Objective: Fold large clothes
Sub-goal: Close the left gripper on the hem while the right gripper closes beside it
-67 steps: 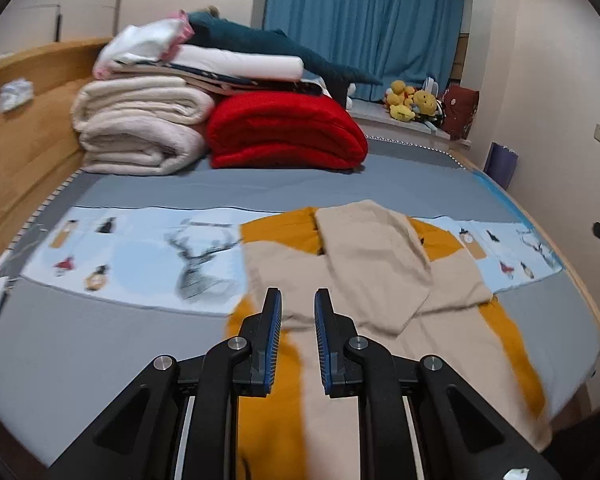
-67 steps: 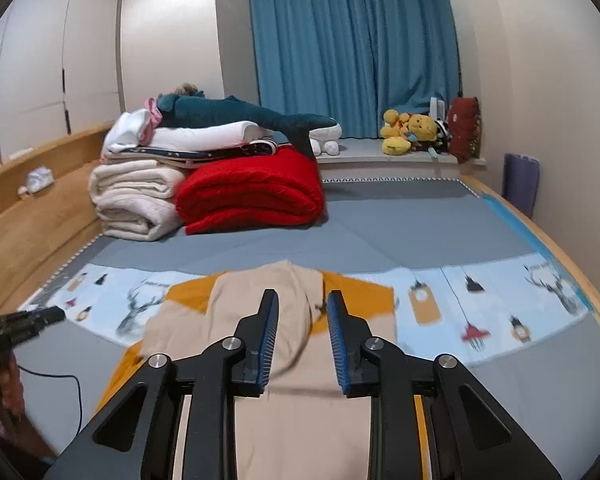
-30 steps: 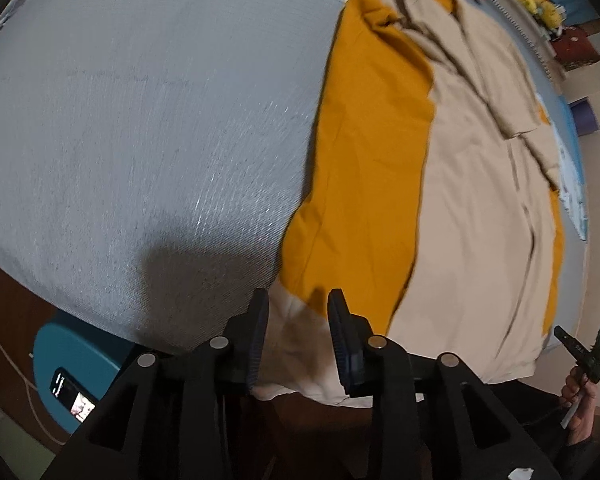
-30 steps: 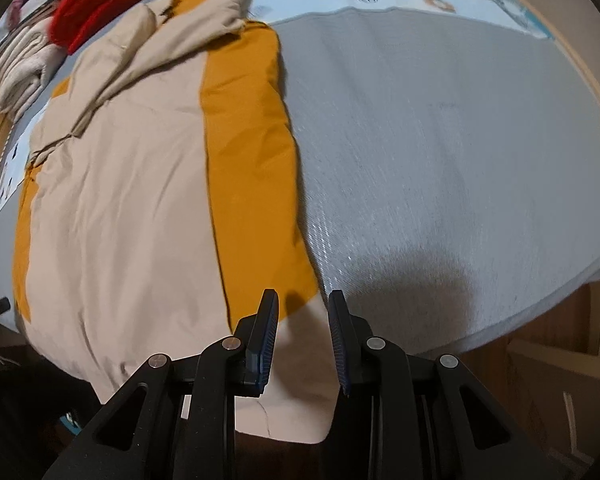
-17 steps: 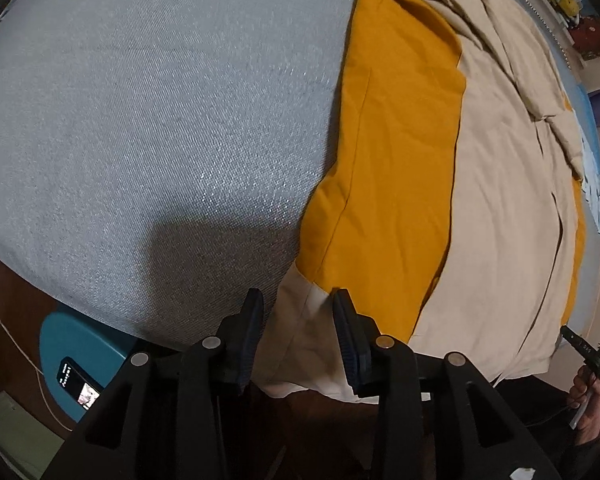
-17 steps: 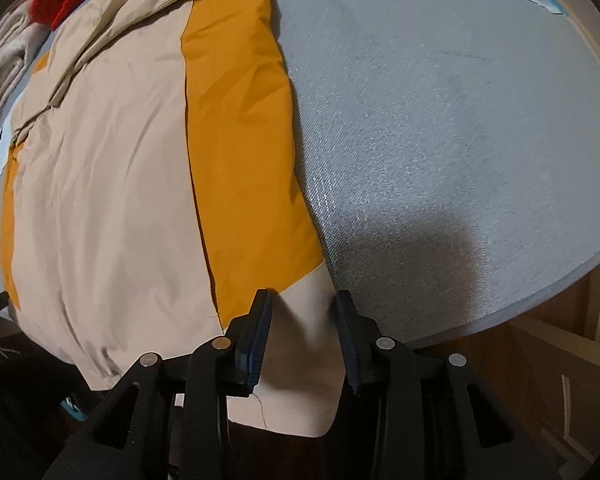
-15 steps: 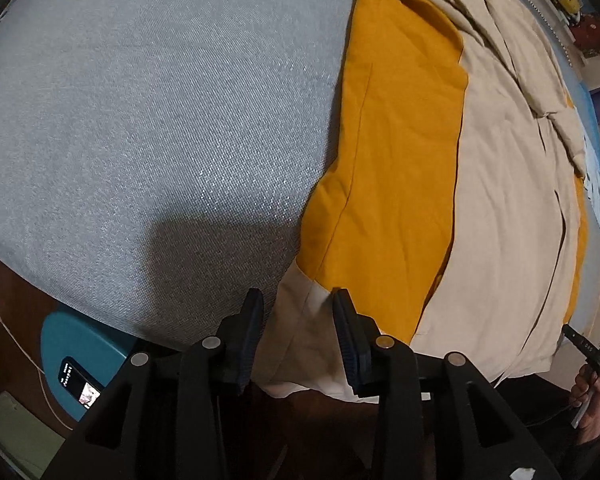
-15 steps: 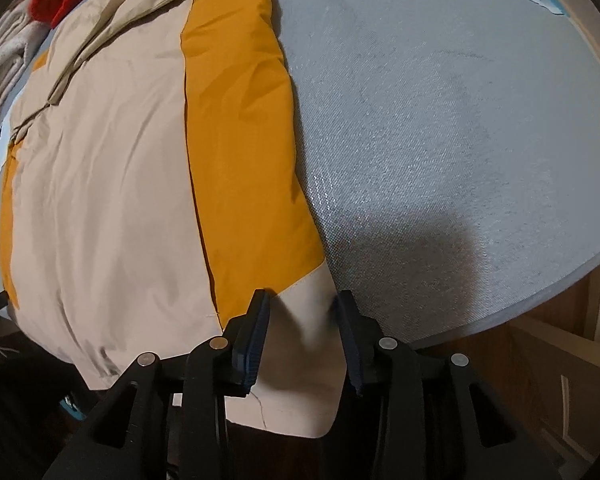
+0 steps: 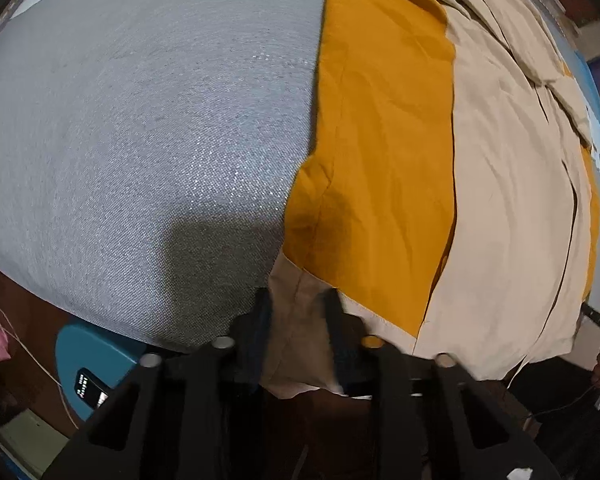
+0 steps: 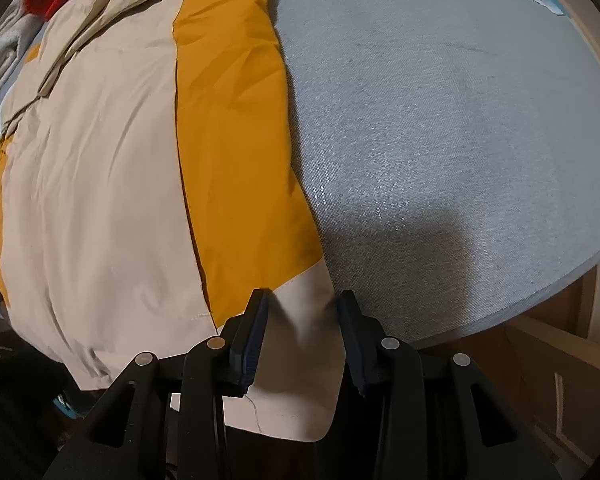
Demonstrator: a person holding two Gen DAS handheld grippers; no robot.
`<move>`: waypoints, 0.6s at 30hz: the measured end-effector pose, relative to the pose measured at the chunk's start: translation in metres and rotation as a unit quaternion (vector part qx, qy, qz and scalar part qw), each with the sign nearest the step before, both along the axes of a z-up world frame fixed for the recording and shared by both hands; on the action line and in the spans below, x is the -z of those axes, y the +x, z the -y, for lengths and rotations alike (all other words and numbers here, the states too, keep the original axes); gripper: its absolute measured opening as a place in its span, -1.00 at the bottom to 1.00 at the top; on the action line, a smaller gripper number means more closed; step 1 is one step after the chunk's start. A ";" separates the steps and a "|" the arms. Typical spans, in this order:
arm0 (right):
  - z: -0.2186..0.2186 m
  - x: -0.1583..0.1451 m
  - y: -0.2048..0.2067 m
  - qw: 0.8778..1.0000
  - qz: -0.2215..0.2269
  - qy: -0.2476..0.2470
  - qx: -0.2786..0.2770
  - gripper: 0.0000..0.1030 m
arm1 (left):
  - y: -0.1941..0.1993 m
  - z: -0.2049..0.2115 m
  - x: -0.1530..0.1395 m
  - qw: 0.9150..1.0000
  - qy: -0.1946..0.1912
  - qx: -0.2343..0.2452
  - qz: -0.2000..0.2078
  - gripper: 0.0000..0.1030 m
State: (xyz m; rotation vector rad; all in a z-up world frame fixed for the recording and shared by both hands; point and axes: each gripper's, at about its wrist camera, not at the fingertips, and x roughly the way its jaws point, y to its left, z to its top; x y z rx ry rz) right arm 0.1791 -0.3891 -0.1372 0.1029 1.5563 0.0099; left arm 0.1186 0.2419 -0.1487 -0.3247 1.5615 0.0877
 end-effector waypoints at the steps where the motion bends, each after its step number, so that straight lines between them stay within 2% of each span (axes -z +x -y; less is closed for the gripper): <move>1: -0.003 -0.001 -0.001 1.000 0.001 0.000 -0.003 -0.26 | -0.001 0.003 -0.001 1.000 0.000 0.003 0.002 -0.68; 7: -0.012 -0.003 -0.003 1.000 0.005 0.015 -0.017 -0.28 | 0.000 0.006 -0.001 1.000 -0.013 0.002 -0.003 -0.63; 13: -0.021 -0.002 -0.001 1.000 0.002 0.008 -0.014 -0.28 | -0.002 0.018 0.003 1.000 0.003 0.021 -0.002 -0.61; 14: -0.023 -0.003 -0.001 1.000 0.003 0.007 -0.014 -0.28 | -0.003 0.019 0.003 1.000 0.005 0.022 -0.001 -0.62; 15: -0.025 -0.003 0.002 1.000 0.003 0.007 -0.015 -0.28 | -0.003 0.021 0.003 1.000 0.005 0.024 -0.001 -0.73; 17: -0.018 -0.001 0.003 1.000 0.006 0.015 -0.015 -0.45 | -0.003 0.026 0.001 1.000 0.004 0.027 0.004 -0.84; 18: -0.017 -0.002 0.003 1.000 0.008 0.022 -0.014 -0.63 | -0.003 0.028 0.000 1.000 0.004 0.029 0.007 -0.86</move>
